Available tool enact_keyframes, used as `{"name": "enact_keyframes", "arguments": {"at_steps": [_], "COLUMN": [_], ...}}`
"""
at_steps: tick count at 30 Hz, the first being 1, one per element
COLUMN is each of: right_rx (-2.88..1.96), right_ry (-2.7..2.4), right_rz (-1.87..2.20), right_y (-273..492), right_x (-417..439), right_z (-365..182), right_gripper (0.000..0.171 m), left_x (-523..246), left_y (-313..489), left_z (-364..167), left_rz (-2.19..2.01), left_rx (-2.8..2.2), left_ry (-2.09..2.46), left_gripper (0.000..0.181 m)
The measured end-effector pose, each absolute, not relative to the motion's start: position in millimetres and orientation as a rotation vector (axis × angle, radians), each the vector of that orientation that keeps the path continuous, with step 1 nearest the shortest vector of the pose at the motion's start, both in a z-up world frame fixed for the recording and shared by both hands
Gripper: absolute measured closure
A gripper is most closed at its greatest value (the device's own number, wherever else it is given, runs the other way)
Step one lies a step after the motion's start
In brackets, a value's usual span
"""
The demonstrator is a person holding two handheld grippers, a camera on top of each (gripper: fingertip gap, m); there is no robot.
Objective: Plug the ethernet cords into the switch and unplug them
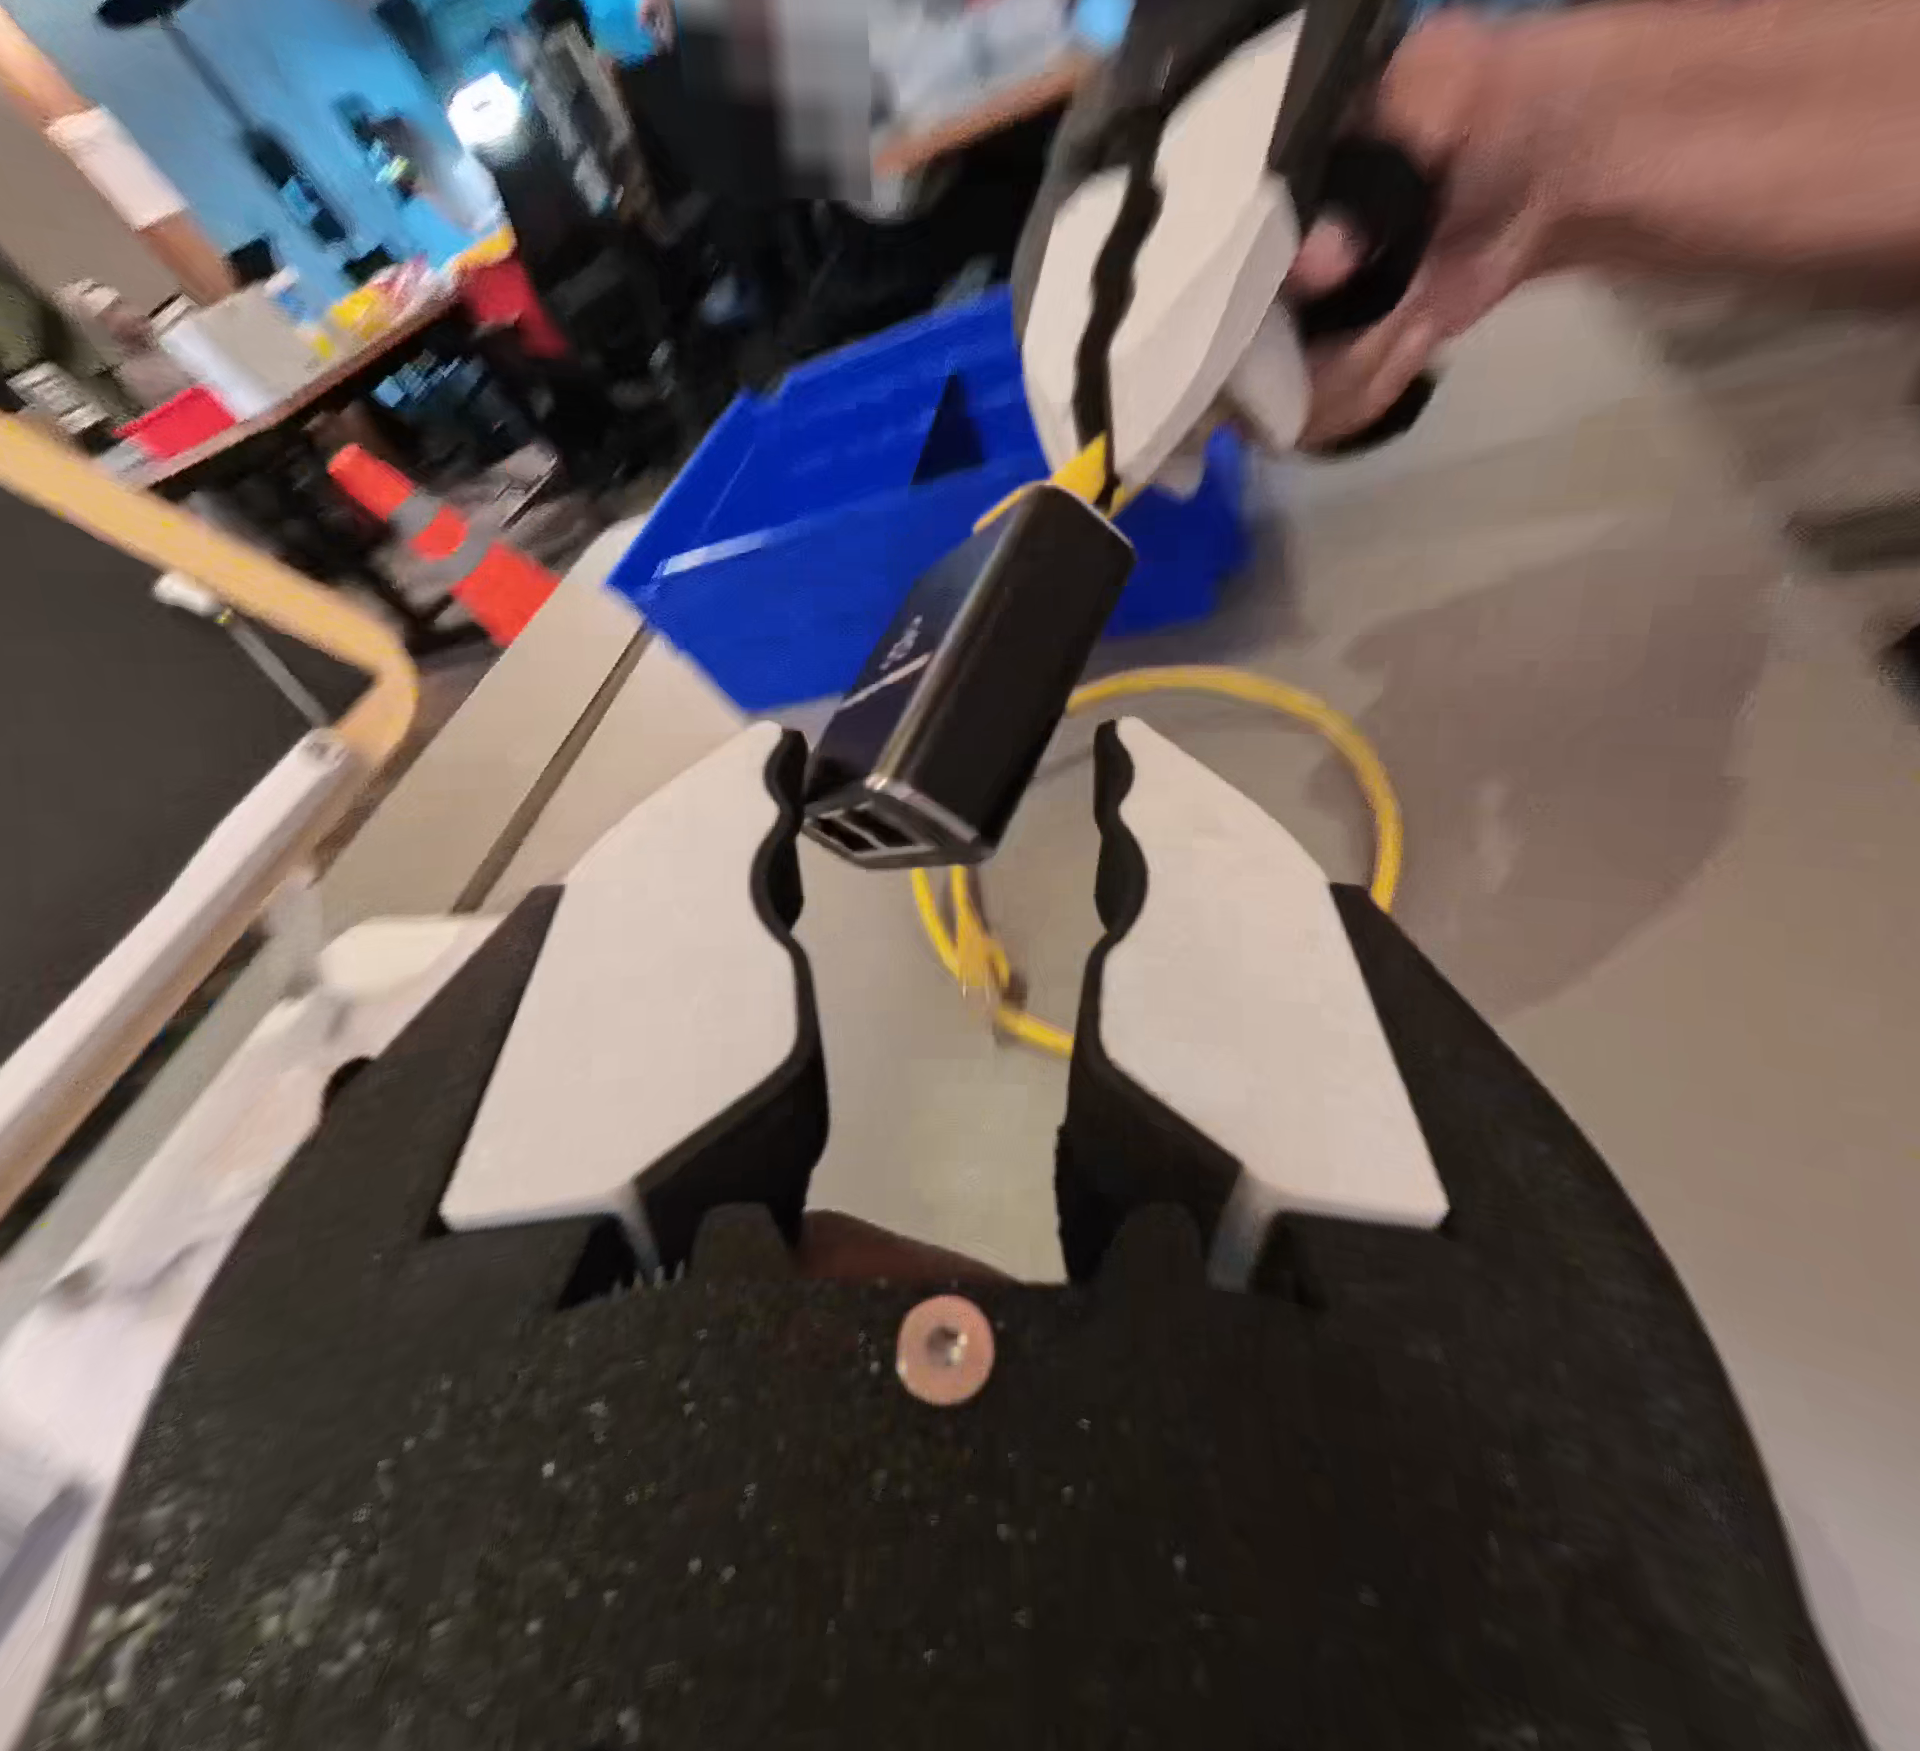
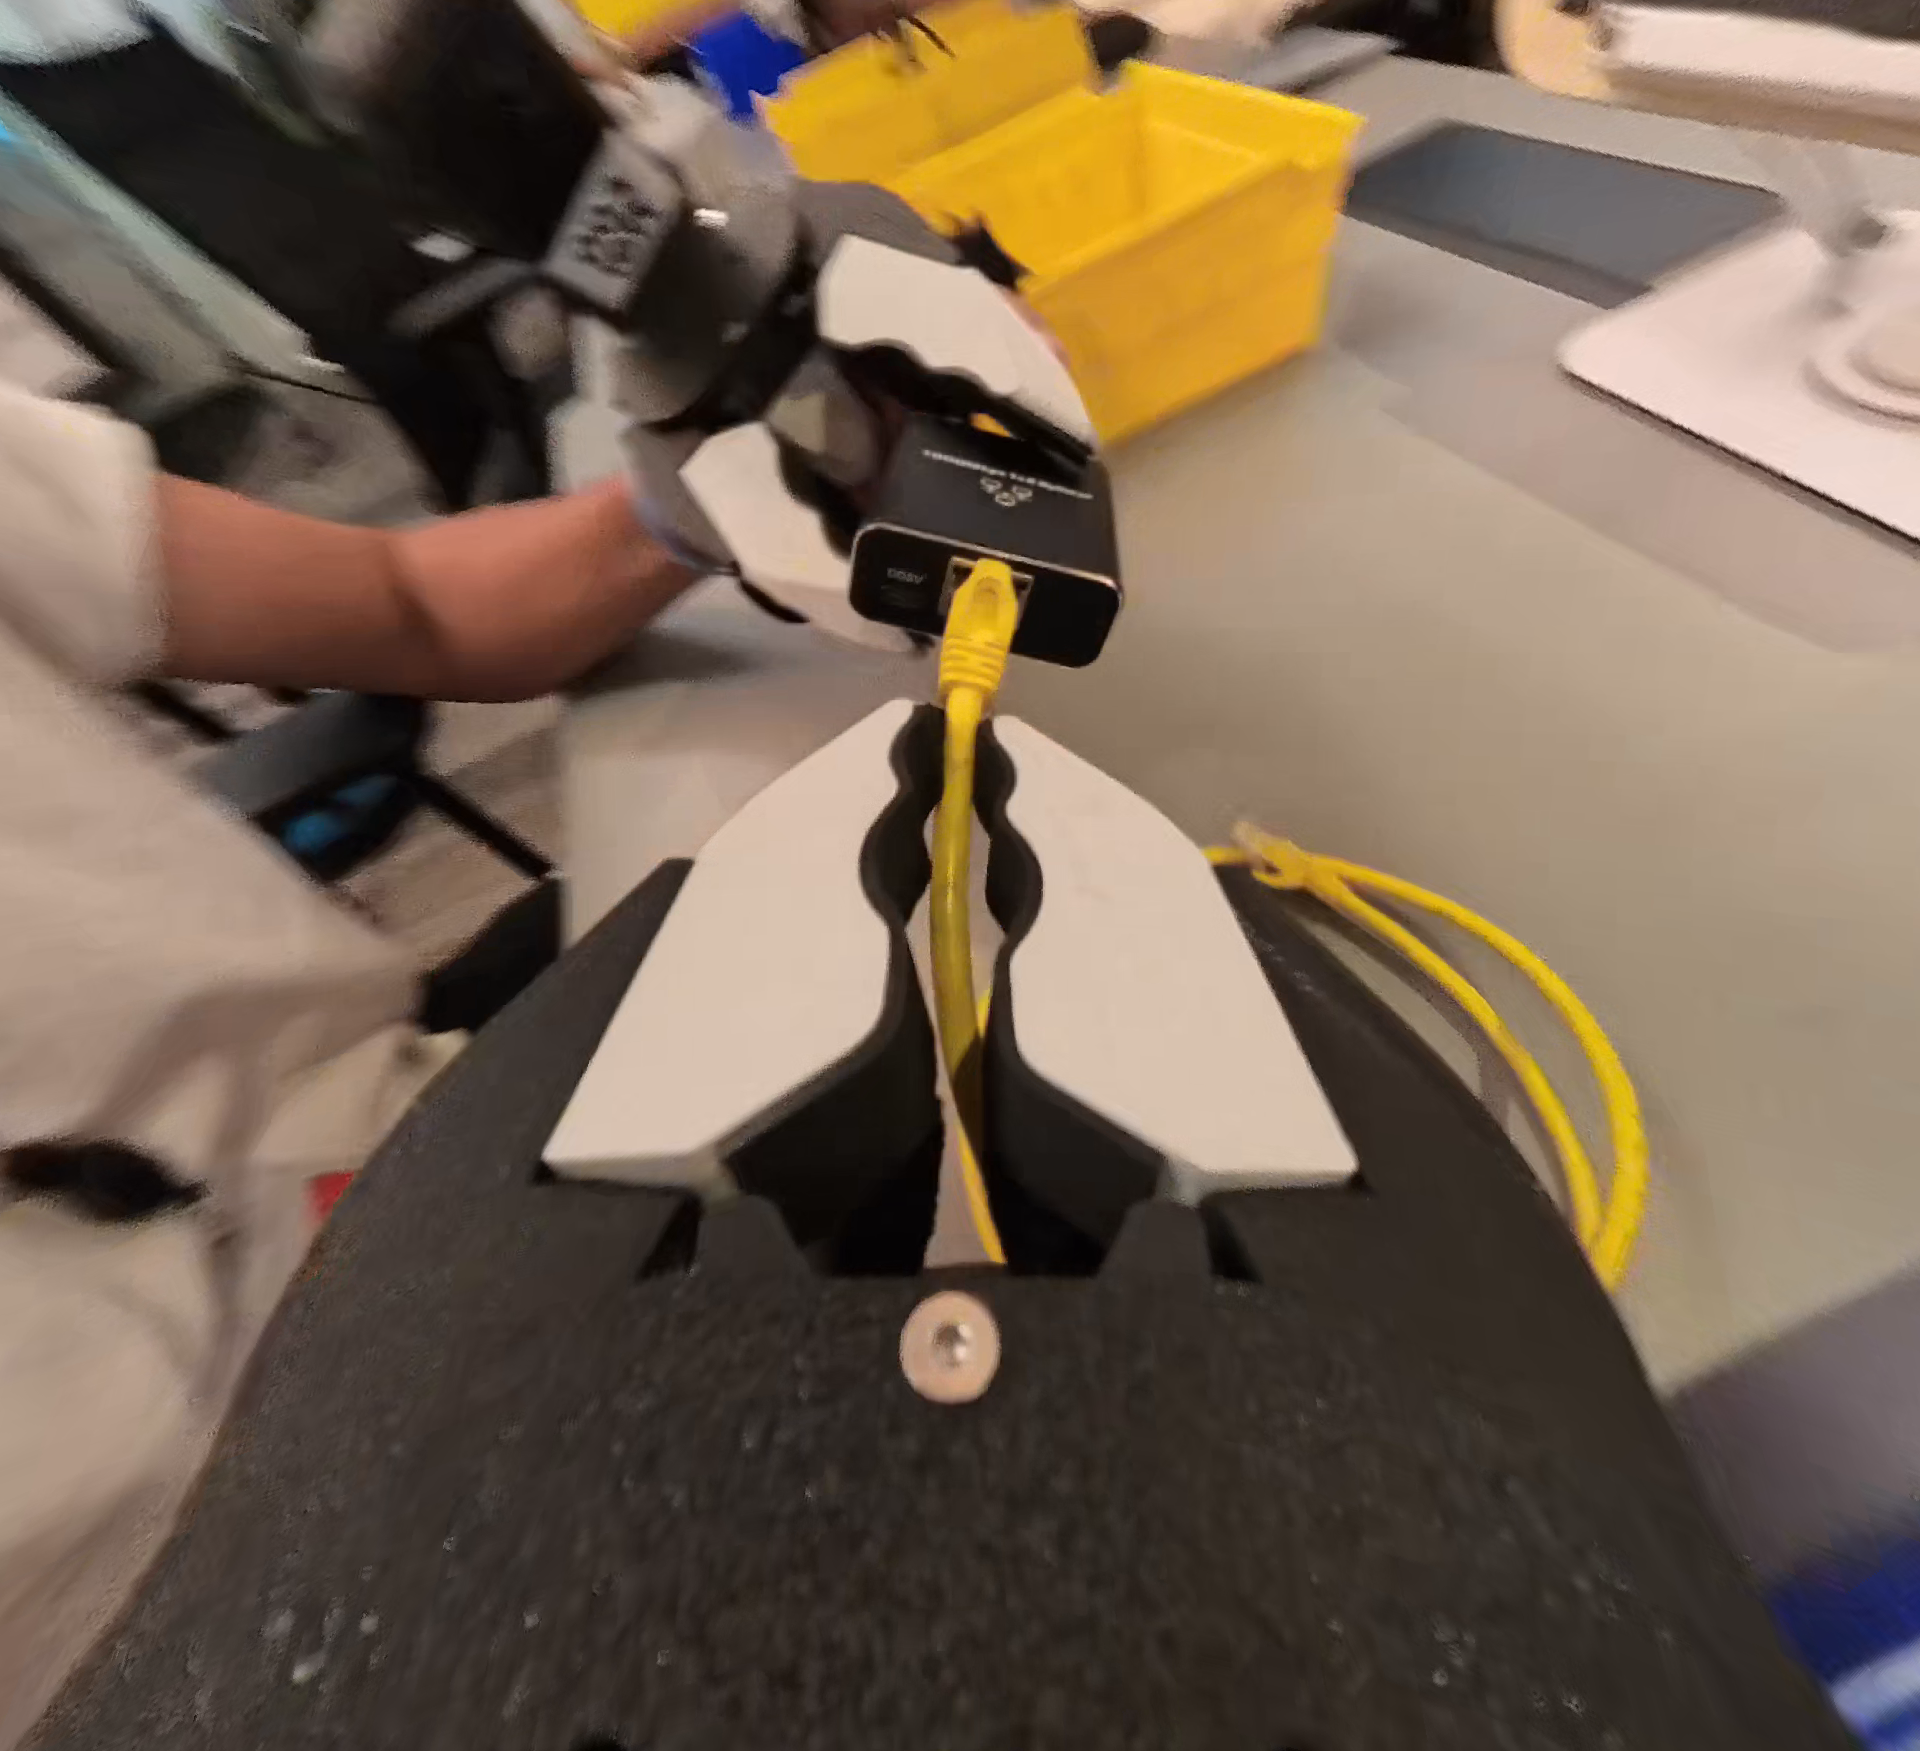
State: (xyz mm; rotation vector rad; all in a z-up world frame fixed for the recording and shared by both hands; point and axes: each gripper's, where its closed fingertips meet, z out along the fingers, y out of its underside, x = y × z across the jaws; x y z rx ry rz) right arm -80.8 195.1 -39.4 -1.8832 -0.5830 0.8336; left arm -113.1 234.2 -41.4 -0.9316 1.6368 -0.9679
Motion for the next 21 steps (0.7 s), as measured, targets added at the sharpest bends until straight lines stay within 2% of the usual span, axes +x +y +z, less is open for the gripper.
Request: {"name": "enact_keyframes", "arguments": {"at_steps": [3,6,12,17,18,20,21], "right_rx": [-1.705,-1.561,-1.524,-1.600,-1.620,-1.681,-1.710], "right_ry": [-0.639,-0.631,-0.659,-0.568,-0.530,-0.478,-0.505], "right_rz": [1.098,1.338,1.553,1.430,1.330,1.082,0.944], "right_y": [171,159,154,179,189,207,210], "right_x": [-86,-90,-109,-107,-101,-85,-82], "right_z": [-14,0,-13,-27,-28,-29,-27], "right_gripper": [0.165,0.165,0.166,0.164,0.158,0.136,0.131], "left_x": [-125,-131,-133,-133,-131,-128,-125], "left_y": [210,198,184,193,200,209,216], "left_z": [-12,-5,2,-2,-5,-12,-18], "left_rz": [-1.223,-1.344,-1.384,-1.276,-1.230,-1.114,-1.015], "left_rx": [-0.865,-0.815,-0.760,-0.753,-0.785,-0.795,-0.801], "left_ry": [1.603,1.598,1.595,1.621,1.628,1.653,1.664], "left_gripper": [0.128,0.127,0.131,0.154,0.155,0.155,0.155]}}
